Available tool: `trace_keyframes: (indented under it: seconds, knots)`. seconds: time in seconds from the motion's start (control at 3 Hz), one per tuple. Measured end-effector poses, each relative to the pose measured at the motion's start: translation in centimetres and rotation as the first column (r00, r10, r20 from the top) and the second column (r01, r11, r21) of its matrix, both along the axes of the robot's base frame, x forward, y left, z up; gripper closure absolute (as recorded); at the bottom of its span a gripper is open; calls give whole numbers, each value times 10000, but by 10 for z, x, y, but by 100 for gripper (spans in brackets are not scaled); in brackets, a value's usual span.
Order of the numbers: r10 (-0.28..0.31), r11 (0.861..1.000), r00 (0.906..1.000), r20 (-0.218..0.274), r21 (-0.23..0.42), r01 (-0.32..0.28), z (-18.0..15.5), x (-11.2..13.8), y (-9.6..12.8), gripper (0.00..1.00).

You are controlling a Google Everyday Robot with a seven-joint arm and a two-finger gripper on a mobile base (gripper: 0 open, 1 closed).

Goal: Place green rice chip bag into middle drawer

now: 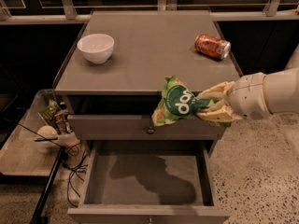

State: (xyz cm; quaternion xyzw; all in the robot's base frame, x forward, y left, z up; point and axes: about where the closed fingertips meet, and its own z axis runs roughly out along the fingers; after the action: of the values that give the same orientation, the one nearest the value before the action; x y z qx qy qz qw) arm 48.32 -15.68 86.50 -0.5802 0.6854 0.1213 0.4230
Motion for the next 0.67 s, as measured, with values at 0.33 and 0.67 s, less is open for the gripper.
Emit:
trace_keyframes:
  seconds: [0.33, 0.67]
  knots:
    - [90, 9997, 9988, -480, 227, -80, -37, -17, 13, 100]
    - [75, 9973, 9964, -847, 729, -13, -91, -48, 33, 100]
